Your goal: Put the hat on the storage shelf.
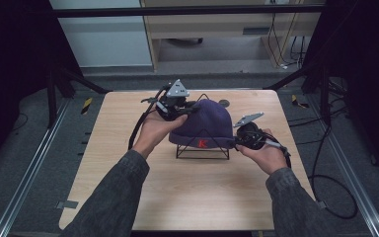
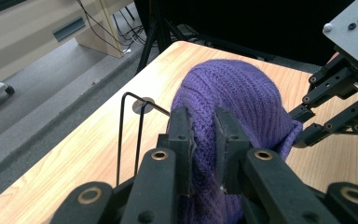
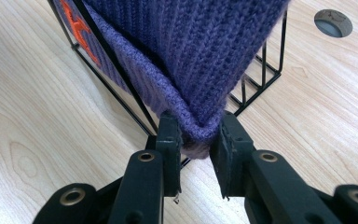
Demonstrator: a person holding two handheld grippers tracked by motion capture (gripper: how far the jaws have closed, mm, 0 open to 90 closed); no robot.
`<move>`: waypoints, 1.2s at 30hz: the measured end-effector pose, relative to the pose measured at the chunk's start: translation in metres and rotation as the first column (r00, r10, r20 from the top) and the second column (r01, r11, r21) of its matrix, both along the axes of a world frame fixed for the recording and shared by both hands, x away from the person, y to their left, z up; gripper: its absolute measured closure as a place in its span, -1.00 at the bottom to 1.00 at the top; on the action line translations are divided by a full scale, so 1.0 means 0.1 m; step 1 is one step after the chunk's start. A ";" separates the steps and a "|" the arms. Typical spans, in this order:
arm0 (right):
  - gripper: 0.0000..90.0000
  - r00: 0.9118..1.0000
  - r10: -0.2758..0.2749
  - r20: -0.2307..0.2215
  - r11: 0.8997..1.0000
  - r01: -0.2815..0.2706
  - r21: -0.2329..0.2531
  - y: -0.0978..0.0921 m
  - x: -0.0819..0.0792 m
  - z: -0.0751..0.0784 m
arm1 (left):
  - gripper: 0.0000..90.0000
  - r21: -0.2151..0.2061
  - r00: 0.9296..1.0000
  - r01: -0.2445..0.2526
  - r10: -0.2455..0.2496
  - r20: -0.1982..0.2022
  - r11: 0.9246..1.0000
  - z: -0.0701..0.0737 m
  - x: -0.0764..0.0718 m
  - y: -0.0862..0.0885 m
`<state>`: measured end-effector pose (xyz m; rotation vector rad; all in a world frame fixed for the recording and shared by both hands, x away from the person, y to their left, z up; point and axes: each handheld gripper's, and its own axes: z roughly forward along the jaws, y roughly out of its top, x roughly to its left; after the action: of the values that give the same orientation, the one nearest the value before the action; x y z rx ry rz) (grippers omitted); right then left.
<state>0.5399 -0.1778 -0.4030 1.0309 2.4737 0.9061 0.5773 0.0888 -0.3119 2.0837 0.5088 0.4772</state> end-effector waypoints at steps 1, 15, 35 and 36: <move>0.63 1.000 -0.001 -0.002 1.000 0.001 -0.001 0.00 0.00 0.00 | 0.75 0.001 1.000 0.000 0.000 -0.003 1.000 -0.01 0.00 0.00; 0.61 1.000 -0.007 -0.018 1.000 0.007 -0.009 0.01 -0.02 -0.11 | 0.74 0.006 1.000 0.009 -0.009 -0.015 1.000 -0.10 -0.03 0.00; 0.31 0.999 -0.023 -0.043 0.999 0.021 -0.028 0.02 -0.03 -0.26 | 0.37 -0.007 0.998 -0.028 0.028 -0.050 1.000 -0.28 -0.08 0.07; 0.24 0.998 -0.031 -0.046 0.999 0.029 -0.029 0.02 -0.04 -0.25 | 0.30 -0.018 0.998 -0.035 0.034 -0.045 0.999 -0.26 -0.09 0.08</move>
<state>0.5359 -0.1759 -0.4281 1.0882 2.4941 0.8447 0.5679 0.0972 -0.3379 2.0746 0.5740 0.4449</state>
